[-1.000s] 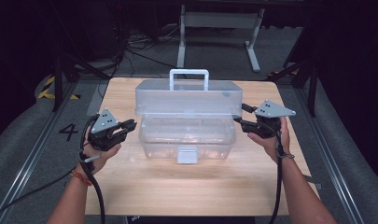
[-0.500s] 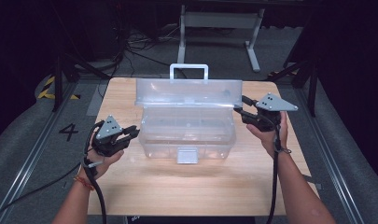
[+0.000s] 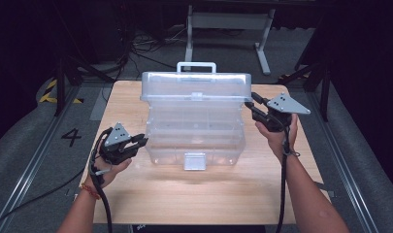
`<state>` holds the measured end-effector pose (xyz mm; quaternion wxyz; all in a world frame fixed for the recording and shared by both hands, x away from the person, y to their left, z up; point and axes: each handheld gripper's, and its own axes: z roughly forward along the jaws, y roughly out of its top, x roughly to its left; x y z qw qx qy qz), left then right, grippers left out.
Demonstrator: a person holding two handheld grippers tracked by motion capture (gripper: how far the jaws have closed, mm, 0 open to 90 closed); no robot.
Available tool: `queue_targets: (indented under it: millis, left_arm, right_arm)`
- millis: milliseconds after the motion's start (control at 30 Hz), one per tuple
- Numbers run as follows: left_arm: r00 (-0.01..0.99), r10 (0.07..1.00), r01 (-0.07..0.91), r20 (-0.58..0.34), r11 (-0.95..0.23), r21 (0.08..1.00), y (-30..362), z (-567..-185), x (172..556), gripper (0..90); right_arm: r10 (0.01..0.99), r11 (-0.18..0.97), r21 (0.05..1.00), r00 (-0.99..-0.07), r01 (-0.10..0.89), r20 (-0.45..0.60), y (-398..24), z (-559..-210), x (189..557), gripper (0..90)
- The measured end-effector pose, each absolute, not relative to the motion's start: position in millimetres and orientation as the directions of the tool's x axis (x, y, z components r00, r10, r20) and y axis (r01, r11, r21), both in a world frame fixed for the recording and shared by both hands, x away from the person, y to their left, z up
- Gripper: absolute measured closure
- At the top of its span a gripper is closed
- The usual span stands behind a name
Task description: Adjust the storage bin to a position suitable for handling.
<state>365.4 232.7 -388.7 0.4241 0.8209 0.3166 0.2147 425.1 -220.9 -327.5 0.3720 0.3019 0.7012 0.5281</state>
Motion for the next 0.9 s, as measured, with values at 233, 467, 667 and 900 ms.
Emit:
queue_targets:
  millis: [233,467,667,900]
  left_arm:
    - [0.712,0.697,0.339,0.086,-0.448,0.827,231,-391,366,75.9]
    - [0.714,0.695,0.343,0.083,-0.451,0.824,231,-395,366,75.7]
    - [0.714,0.696,0.344,0.075,-0.442,0.828,232,-396,366,75.1]
    - [0.713,0.697,0.344,0.069,-0.435,0.832,232,-397,366,74.5]
  right_arm:
    - [0.829,0.235,0.971,-0.53,0.042,-0.177,-220,-325,430,69.4]
    - [0.842,0.227,0.973,-0.512,0.05,-0.17,-219,-322,433,72.8]
    - [0.848,0.227,0.972,-0.503,0.059,-0.168,-218,-319,436,73.9]
    - [0.857,0.231,0.971,-0.484,0.055,-0.177,-215,-319,438,76.2]
